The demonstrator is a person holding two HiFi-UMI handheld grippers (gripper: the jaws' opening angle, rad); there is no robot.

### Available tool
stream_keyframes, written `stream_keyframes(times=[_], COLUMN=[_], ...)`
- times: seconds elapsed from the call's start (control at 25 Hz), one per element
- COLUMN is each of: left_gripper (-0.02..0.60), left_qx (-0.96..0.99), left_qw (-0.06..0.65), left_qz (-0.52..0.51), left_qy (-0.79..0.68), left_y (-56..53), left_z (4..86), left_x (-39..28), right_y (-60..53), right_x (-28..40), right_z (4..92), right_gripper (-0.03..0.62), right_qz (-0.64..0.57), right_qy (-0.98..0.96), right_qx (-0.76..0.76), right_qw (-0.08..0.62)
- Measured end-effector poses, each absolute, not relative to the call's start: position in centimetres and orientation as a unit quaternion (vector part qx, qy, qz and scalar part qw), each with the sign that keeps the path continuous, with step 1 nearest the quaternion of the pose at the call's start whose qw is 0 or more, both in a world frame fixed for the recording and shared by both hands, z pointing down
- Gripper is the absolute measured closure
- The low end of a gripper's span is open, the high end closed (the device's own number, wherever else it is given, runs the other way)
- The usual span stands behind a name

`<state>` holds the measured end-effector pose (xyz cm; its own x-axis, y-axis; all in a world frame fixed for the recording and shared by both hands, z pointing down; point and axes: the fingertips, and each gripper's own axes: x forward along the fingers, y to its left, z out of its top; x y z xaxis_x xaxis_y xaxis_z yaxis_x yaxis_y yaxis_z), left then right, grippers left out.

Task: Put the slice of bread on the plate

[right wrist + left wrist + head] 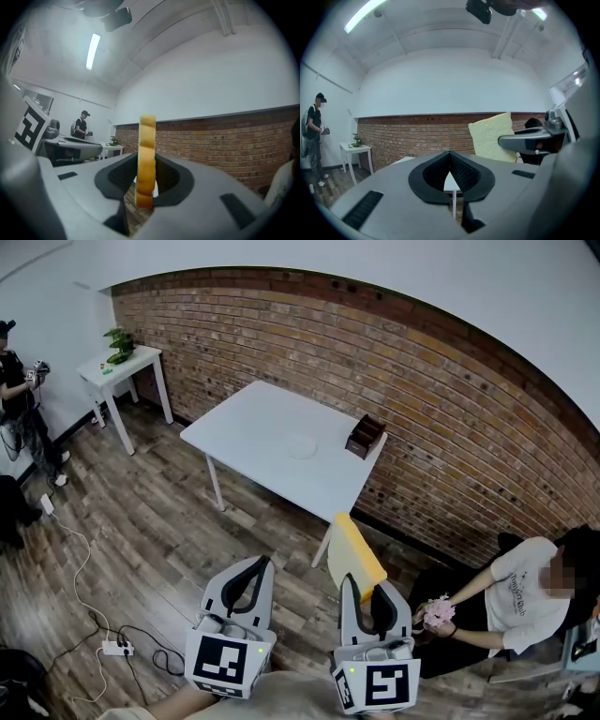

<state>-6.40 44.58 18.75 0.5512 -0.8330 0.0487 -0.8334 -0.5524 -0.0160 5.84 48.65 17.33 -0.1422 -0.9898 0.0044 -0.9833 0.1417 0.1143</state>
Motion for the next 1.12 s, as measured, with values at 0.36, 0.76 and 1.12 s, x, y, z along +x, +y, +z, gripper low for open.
stream_keyframes(times=[0.36, 0.76, 1.12], left_gripper=[0.574, 0.572, 0.572], left_qx=[0.88, 0.877, 0.892], left_qw=[0.011, 0.006, 0.021], left_qz=[0.016, -0.003, 0.01], left_qy=[-0.475, -0.48, -0.451], left_y=[41.2, 32.9, 22.7], left_z=[19.5, 20.1, 20.6], left_x=[-6.7, -8.6, -7.9], right_y=[45.7, 38.6, 28.5], right_x=[6.0, 4.8, 3.4], right_z=[17.5, 18.0, 19.1], right_gripper=[0.493, 0.493, 0.493], right_qz=[-0.05, -0.059, -0.048], right_qy=[-0.75, -0.744, -0.739], right_qx=[0.658, 0.664, 0.669], right_qw=[0.046, 0.046, 0.059])
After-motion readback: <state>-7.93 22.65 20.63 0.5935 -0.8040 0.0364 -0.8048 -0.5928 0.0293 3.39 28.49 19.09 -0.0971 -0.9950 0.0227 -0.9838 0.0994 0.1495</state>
